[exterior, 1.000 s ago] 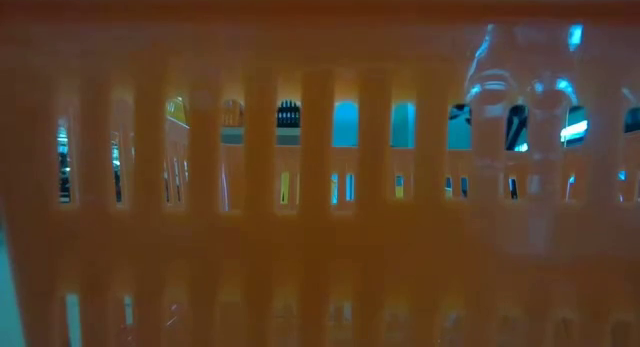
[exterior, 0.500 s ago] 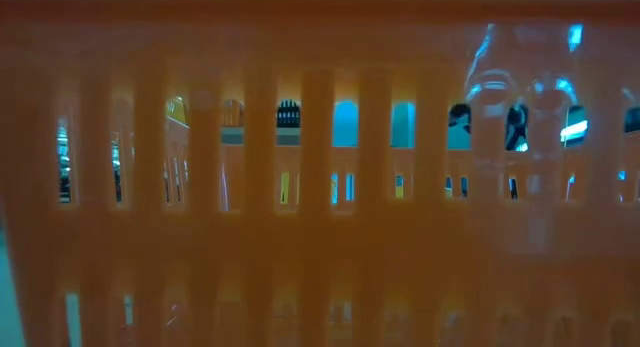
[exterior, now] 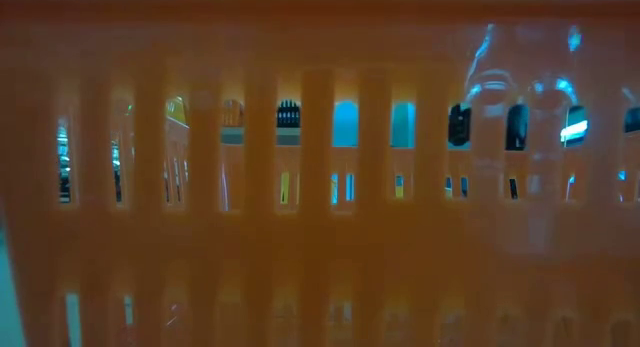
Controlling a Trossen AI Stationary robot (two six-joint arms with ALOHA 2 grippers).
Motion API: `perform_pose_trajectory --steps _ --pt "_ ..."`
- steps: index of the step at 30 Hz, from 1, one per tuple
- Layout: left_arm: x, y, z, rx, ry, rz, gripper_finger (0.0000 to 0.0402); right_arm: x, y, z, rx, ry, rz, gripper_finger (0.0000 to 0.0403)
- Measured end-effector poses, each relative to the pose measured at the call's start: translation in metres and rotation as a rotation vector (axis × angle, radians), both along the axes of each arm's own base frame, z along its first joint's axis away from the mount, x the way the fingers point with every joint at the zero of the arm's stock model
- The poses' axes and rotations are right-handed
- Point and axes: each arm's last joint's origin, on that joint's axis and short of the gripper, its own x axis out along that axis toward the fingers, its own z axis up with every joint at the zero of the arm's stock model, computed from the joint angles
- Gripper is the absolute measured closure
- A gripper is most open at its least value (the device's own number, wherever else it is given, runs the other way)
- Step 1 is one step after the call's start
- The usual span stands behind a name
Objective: Stack baskets on shelf by color
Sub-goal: Stack the top black basket on top of the black basket on the shelf
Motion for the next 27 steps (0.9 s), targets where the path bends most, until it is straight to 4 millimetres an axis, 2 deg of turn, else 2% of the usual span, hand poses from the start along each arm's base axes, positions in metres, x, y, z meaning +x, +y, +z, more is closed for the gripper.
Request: perform_pose_trajectory --steps 3,7,11,15,19,27 --pt "0.000 0.000 0.000 -0.001 0.000 0.001 0.0347 -0.001 0.000 -0.004 -0.003 -0.002 -0.044 0.0320" --pt "0.000 0.000 0.000 -0.001 -0.001 0.001 0.0347 -0.001 0.000 -0.002 -0.004 0.003 -0.059 0.0389" --pt "0.000 0.000 0.000 -0.001 0.000 0.001 0.0347 0.004 0.001 0.017 0.008 0.033 -0.067 0.0394" --pt "0.000 0.000 0.000 0.001 0.002 0.000 0.0347 0.010 0.005 0.051 -0.036 0.094 -0.042 0.0398" --pt "0.000 0.000 -0.001 0.004 0.010 -0.001 0.0347 0.019 0.012 0.094 -0.105 0.089 -0.005 0.0399" --pt "-0.001 0.000 -0.001 0.020 0.020 -0.011 0.0347 0.038 0.025 0.186 -0.210 -0.158 -0.008 0.0401"
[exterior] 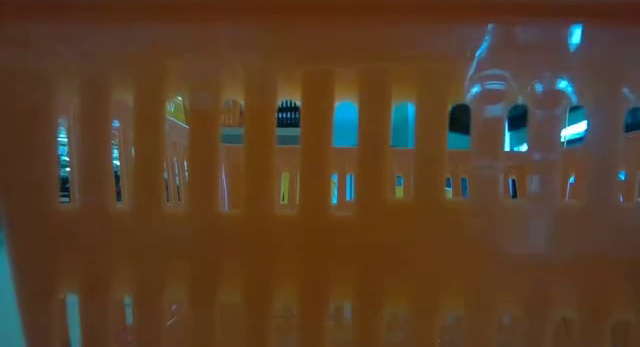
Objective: Stack baskets on shelf by color
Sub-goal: Stack the top black basket on top of the black basket on the shelf
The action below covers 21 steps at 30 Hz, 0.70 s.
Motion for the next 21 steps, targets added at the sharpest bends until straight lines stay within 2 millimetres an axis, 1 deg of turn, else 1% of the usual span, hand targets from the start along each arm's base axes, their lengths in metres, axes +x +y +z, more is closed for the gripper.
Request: perform_pose_trajectory --steps 3,6,9,12,14,17,19,21 --pt "0.000 0.000 0.000 0.019 0.008 -0.012 0.0347 0.011 0.000 0.026 -0.055 -0.075 0.036 0.0401" --pt "0.000 0.000 0.000 0.020 0.008 -0.013 0.0347 0.026 -0.002 0.048 -0.103 -0.131 0.105 0.0401" --pt "0.000 0.000 0.000 0.019 0.007 -0.012 0.0347 0.046 -0.006 0.061 -0.146 -0.143 0.182 0.0402" --pt "0.000 0.000 0.000 0.019 0.007 -0.012 0.0347 0.066 -0.010 0.073 -0.178 -0.172 0.224 0.0402" --pt "0.000 0.000 0.000 0.018 0.006 -0.012 0.0347 0.079 -0.013 0.078 -0.198 -0.193 0.244 0.0402" --pt "0.000 0.000 0.000 0.019 0.007 -0.012 0.0347 0.102 -0.017 0.078 -0.222 -0.209 0.274 0.0402" --pt "0.000 0.000 0.000 0.018 0.006 -0.012 0.0347 0.116 -0.019 0.072 -0.235 -0.214 0.294 0.0403" --pt "0.000 0.000 0.000 0.018 0.005 -0.012 0.0347 0.126 -0.020 0.064 -0.236 -0.236 0.300 0.0403"
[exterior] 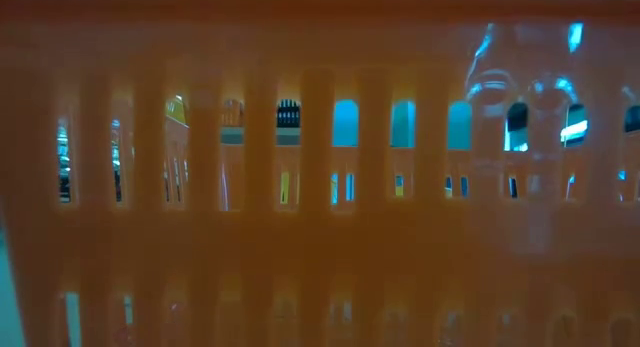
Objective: Stack baskets on shelf by color
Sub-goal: Stack the top black basket on top of the black basket on the shelf
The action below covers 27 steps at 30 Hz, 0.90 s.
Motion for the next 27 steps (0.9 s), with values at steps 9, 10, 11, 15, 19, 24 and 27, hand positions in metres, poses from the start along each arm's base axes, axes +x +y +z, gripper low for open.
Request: perform_pose_trajectory --steps 9,10,11,15,19,24,27 --pt "0.000 0.000 0.000 -0.002 -0.004 0.007 0.0347 0.035 -0.003 -0.025 -0.083 -0.008 0.045 0.0403" --pt "0.000 0.000 0.000 -0.008 -0.006 0.011 0.0347 0.038 -0.002 -0.024 -0.089 -0.035 0.050 0.0403" --pt "0.000 0.000 0.000 -0.014 -0.009 0.015 0.0347 0.040 0.000 -0.024 -0.093 -0.051 0.056 0.0403" --pt "0.000 0.000 0.000 -0.017 -0.010 0.017 0.0347 0.049 0.004 -0.026 -0.110 -0.085 0.085 0.0403" --pt "0.000 0.000 0.000 -0.018 -0.010 0.017 0.0347 0.056 0.003 -0.035 -0.117 -0.065 0.096 0.0403" --pt "0.000 0.000 0.000 -0.018 -0.010 0.017 0.0347 0.067 0.001 -0.054 -0.112 -0.013 0.104 0.0403" --pt "0.000 0.000 0.000 -0.018 -0.010 0.017 0.0347 0.071 0.000 -0.060 -0.109 0.000 0.104 0.0403"
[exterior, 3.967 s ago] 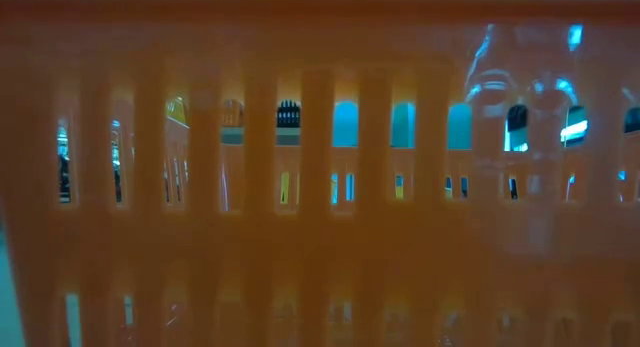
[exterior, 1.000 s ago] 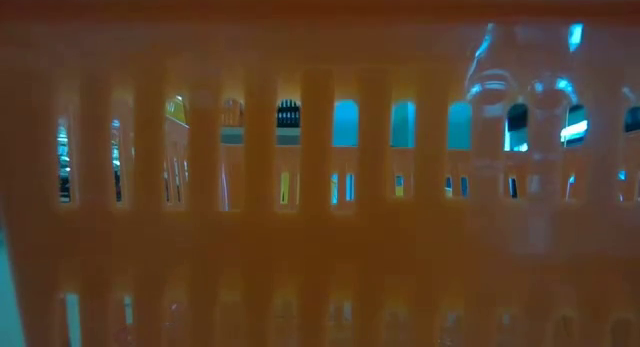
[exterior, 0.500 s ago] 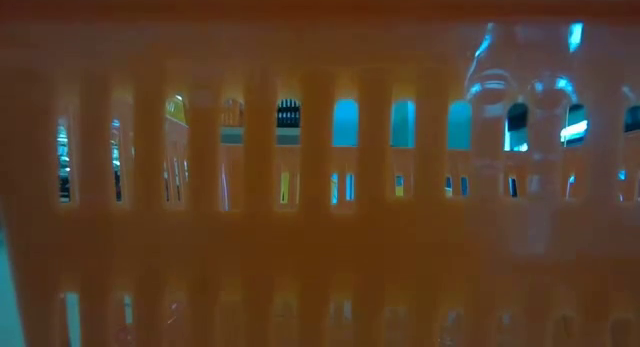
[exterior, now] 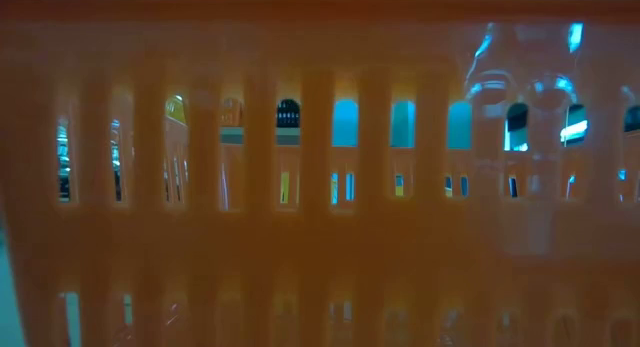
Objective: Stack baskets on shelf by color
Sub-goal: Stack the top black basket on top of the black basket on the shelf, then stack the top orange basket on top of the orange basket on the shelf
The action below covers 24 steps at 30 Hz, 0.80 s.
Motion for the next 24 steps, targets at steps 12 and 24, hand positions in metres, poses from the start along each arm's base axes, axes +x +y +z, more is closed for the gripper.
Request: perform_pose_trajectory --steps 12,24 --pt "0.000 0.000 0.000 0.000 0.000 0.000 0.0347 -0.001 -0.002 -0.005 0.043 0.036 0.021 0.0356" --pt "-0.001 0.000 -0.001 0.003 0.012 -0.001 0.0347 -0.010 -0.005 0.016 -0.043 -0.024 0.017 0.0319"
